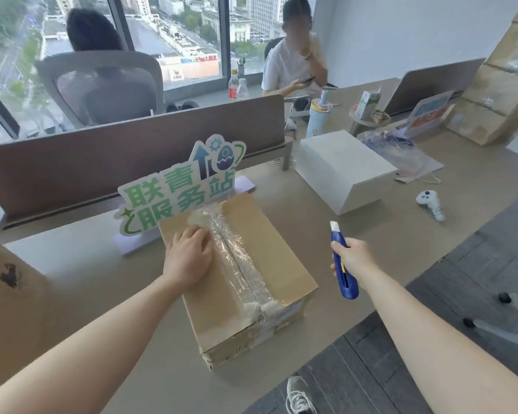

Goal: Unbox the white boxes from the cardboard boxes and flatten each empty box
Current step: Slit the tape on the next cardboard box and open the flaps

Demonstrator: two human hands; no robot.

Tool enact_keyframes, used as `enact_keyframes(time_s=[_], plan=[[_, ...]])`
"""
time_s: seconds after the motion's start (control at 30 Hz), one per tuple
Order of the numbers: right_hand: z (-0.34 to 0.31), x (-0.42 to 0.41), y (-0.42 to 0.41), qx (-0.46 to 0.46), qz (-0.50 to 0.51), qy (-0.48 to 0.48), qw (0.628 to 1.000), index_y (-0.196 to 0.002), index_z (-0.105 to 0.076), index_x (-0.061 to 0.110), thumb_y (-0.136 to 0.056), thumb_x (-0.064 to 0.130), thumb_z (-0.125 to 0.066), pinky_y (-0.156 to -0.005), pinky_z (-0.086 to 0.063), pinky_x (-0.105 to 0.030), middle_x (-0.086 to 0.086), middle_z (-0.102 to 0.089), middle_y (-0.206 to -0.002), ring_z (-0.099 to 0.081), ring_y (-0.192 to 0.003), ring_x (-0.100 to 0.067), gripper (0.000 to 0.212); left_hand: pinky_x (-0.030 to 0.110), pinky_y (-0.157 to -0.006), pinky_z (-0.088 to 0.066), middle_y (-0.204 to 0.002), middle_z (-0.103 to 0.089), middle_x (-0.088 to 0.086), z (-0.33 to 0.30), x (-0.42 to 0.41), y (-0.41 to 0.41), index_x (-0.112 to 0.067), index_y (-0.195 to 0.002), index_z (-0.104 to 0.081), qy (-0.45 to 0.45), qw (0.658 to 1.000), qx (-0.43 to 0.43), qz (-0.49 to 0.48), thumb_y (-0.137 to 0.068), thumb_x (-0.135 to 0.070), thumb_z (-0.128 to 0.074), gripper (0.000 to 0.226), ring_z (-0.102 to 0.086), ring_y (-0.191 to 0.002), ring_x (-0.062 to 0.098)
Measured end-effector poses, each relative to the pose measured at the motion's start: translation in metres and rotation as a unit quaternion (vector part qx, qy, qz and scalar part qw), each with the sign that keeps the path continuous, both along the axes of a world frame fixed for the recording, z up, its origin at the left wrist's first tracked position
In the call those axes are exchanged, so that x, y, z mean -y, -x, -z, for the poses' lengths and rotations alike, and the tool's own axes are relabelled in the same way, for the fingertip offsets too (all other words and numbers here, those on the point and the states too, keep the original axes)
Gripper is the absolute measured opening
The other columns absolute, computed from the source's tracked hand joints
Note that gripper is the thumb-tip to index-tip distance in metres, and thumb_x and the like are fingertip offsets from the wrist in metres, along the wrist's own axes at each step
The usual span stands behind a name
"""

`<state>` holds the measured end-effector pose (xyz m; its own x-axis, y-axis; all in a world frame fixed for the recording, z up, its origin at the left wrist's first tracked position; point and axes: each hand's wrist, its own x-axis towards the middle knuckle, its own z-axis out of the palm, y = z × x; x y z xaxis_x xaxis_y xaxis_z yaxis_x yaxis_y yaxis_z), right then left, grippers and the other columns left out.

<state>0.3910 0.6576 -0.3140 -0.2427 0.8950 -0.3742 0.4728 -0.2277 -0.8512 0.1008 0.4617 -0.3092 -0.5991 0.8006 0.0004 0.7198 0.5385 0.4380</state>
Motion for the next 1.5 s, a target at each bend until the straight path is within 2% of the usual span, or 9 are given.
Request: enact_keyframes(time_s=[0.27,0.43,0.73,0.87,0.93,1.03,1.13,1.3,1.5], plan=[[0.082,-0.106,0.032,0.181,-0.172,-0.030,0.968,-0.082,-0.057,0.012,-0.094,0.024,-0.058,-0.070,-0.050,-0.038,-0.009,-0.067,-0.080,-0.064,-0.076,-0.032,0.017,0.050,-0.118,-0.013,-0.157,-0.031,0.000,-0.001,-0.054,0.020,-0.026,-0.145,-0.040,0.079,0.989,-0.015,-0.127,-0.099,-0.034,-0.036,0.047,-0.022,-0.145,0.029],[0.106,-0.149,0.051,0.227,-0.216,-0.042,0.949,-0.097,-0.058,0.013,-0.099,0.030,-0.054,-0.064,-0.041,-0.032,-0.011,-0.066,-0.094,-0.064,-0.083,-0.034,0.018,0.045,-0.120,-0.011,-0.161,-0.025,0.002,0.005,-0.066,0.022,-0.023,-0.152,-0.032,0.102,0.977,-0.030,-0.184,-0.100,-0.038,-0.036,0.054,-0.016,-0.148,0.028],[0.129,-0.169,0.049,0.253,-0.215,-0.074,0.940,-0.094,-0.060,0.010,-0.091,0.026,-0.067,-0.074,-0.046,-0.037,-0.008,-0.064,-0.092,-0.061,-0.092,-0.034,0.018,0.051,-0.113,-0.020,-0.143,-0.044,0.004,0.007,-0.079,0.040,-0.029,-0.133,-0.051,0.129,0.966,-0.038,-0.223,-0.095,-0.046,-0.037,0.044,-0.030,-0.134,0.031],[0.117,-0.160,0.049,0.335,-0.195,-0.154,0.909,-0.110,-0.059,0.010,-0.089,0.032,-0.069,-0.087,-0.044,-0.040,-0.019,-0.058,-0.114,-0.052,-0.108,-0.037,0.032,0.051,-0.112,-0.017,-0.139,-0.045,0.003,0.013,-0.075,0.043,-0.033,-0.132,-0.053,0.097,0.969,-0.020,-0.225,-0.095,-0.048,-0.041,0.041,-0.030,-0.132,0.031],[0.095,-0.147,0.069,0.286,-0.180,-0.211,0.917,-0.115,-0.061,0.010,-0.092,0.027,-0.065,-0.090,-0.042,-0.041,-0.018,-0.057,-0.117,-0.049,-0.112,-0.037,0.029,0.049,-0.110,-0.018,-0.138,-0.045,0.001,0.013,-0.073,0.043,-0.034,-0.131,-0.054,0.087,0.970,-0.017,-0.225,-0.096,-0.048,-0.042,0.040,-0.030,-0.131,0.030],[0.047,-0.112,0.130,0.091,-0.223,-0.279,0.929,-0.111,-0.065,0.007,-0.093,0.009,-0.058,-0.084,-0.040,-0.031,-0.011,-0.062,-0.110,-0.055,-0.106,-0.031,0.019,0.047,-0.108,-0.019,-0.136,-0.046,0.000,0.012,-0.073,0.042,-0.035,-0.130,-0.054,0.076,0.971,-0.008,-0.226,-0.095,-0.044,-0.042,0.038,-0.032,-0.129,0.028],[0.004,-0.066,0.195,-0.011,-0.355,-0.329,0.875,-0.123,-0.063,0.004,-0.094,0.004,-0.052,-0.097,-0.039,-0.028,-0.010,-0.062,-0.122,-0.055,-0.115,-0.028,0.031,0.046,-0.107,-0.020,-0.137,-0.047,-0.002,0.012,-0.070,0.042,-0.036,-0.131,-0.052,0.070,0.972,0.000,-0.223,-0.095,-0.039,-0.042,0.038,-0.032,-0.129,0.025],[-0.009,-0.031,0.255,0.172,-0.532,-0.303,0.772,-0.149,-0.039,0.018,-0.103,0.032,-0.037,-0.122,-0.008,-0.042,-0.001,-0.038,-0.155,-0.026,-0.145,-0.023,0.048,0.045,-0.108,-0.018,-0.143,-0.046,-0.005,0.012,-0.065,0.047,-0.037,-0.133,-0.051,0.040,0.972,0.038,-0.227,-0.094,-0.028,-0.043,0.041,-0.028,-0.135,0.023],[0.000,-0.032,0.263,0.098,-0.499,-0.284,0.813,-0.120,-0.062,0.022,-0.097,0.035,-0.053,-0.111,-0.021,-0.034,0.002,-0.062,-0.127,-0.050,-0.121,-0.022,0.028,0.043,-0.107,-0.017,-0.139,-0.050,-0.007,0.014,-0.066,0.055,-0.036,-0.121,-0.059,-0.016,0.964,0.084,-0.254,-0.094,-0.028,-0.044,0.032,-0.031,-0.134,0.020]])
